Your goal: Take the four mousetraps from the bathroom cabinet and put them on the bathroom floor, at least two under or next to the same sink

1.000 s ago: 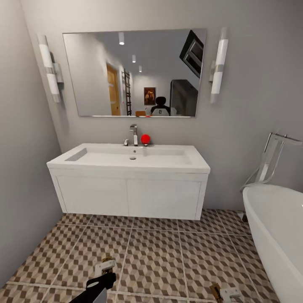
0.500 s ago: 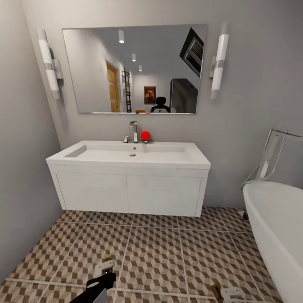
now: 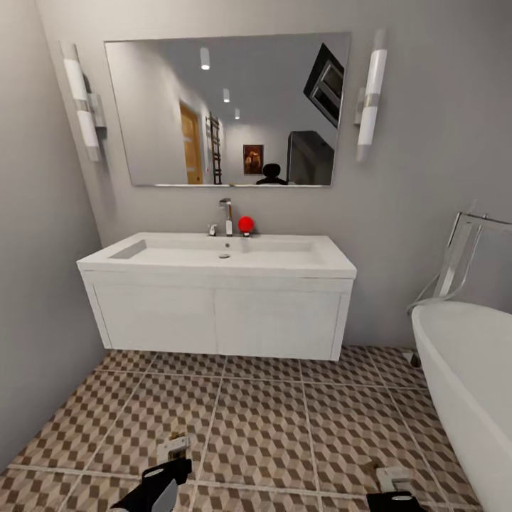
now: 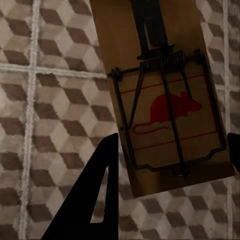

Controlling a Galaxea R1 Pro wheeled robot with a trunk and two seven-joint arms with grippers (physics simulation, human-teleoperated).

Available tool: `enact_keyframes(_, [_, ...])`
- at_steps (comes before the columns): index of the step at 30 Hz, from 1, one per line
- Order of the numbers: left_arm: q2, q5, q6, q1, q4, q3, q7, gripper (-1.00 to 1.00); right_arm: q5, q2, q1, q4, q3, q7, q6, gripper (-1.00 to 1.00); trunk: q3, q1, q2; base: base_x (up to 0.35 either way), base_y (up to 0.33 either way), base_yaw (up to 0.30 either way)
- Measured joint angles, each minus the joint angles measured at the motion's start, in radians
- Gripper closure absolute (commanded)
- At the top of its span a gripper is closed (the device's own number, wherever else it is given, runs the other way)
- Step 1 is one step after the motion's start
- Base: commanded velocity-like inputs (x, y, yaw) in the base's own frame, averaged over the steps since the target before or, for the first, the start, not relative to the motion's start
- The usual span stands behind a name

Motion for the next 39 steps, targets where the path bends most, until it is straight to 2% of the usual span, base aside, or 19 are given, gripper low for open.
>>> enact_keyframes(1, [0.000,-0.001,0.016,0.000,-0.017,0.000,0.000,1.00,0.000,0.000,0.000,-0.028,-0.001,-0.015,0.022,1.00,-0.003,0.004,-0.007,0.000,0.000,0.000])
enact_keyframes(3, [0.000,-0.002,0.086,-0.001,-0.089,-0.001,0.000,1.00,-0.001,0.003,-0.002,-0.134,-0.002,-0.057,0.118,1.00,-0.009,0.011,-0.021,0.000,0.000,0.000])
enact_keyframes(5, [-0.001,-0.004,0.249,-0.002,-0.245,-0.006,0.000,1.00,-0.001,0.011,-0.003,-0.316,-0.012,-0.093,0.289,1.00,-0.015,0.019,-0.035,0.000,0.000,0.000])
enact_keyframes(8, [-0.003,-0.014,0.377,-0.002,-0.357,-0.012,0.000,1.00,-0.002,0.016,-0.006,-0.424,-0.031,-0.105,0.383,1.00,-0.025,0.031,-0.056,0.000,0.000,0.000])
enact_keyframes(10, [-0.003,-0.033,0.405,-0.002,-0.381,-0.018,-0.001,1.00,-0.003,0.027,-0.015,-0.444,-0.035,-0.107,0.415,1.00,-0.031,0.038,-0.070,0.000,0.000,0.000])
enact_keyframes(15, [-0.001,-0.075,0.430,-0.002,-0.400,-0.025,-0.007,1.00,-0.004,0.043,-0.031,-0.460,-0.040,-0.109,0.481,1.00,-0.047,0.058,-0.105,0.000,0.000,0.000])
enact_keyframes(19, [-0.002,-0.086,0.435,-0.002,-0.402,-0.027,-0.006,1.00,-0.005,0.047,-0.034,-0.463,-0.040,-0.109,0.515,1.00,-0.060,0.073,-0.133,0.000,0.000,0.000])
enact_keyframes(28, [-0.005,-0.092,0.429,-0.002,-0.406,-0.033,-0.006,1.00,-0.008,0.051,-0.035,-0.455,-0.049,-0.106,0.482,1.00,-0.088,0.107,-0.196,0.000,0.000,0.000])
enact_keyframes(33, [-0.007,-0.096,0.429,-0.002,-0.417,-0.070,-0.009,1.00,-0.028,0.050,-0.034,-0.454,-0.097,-0.104,0.478,1.00,-0.103,0.127,-0.231,0.000,0.000,0.000])
enact_keyframes(35, [-0.007,-0.096,0.426,-0.002,-0.419,-0.103,-0.010,1.00,-0.030,0.050,-0.034,-0.454,-0.109,-0.103,0.476,1.00,-0.110,0.134,-0.245,0.000,0.000,0.000])
enact_keyframes(39, [-0.009,-0.096,0.424,-0.002,-0.419,-0.108,-0.010,1.00,-0.024,0.050,-0.034,-0.455,-0.104,-0.103,0.457,1.00,-0.122,0.150,-0.273,0.000,0.000,0.000])
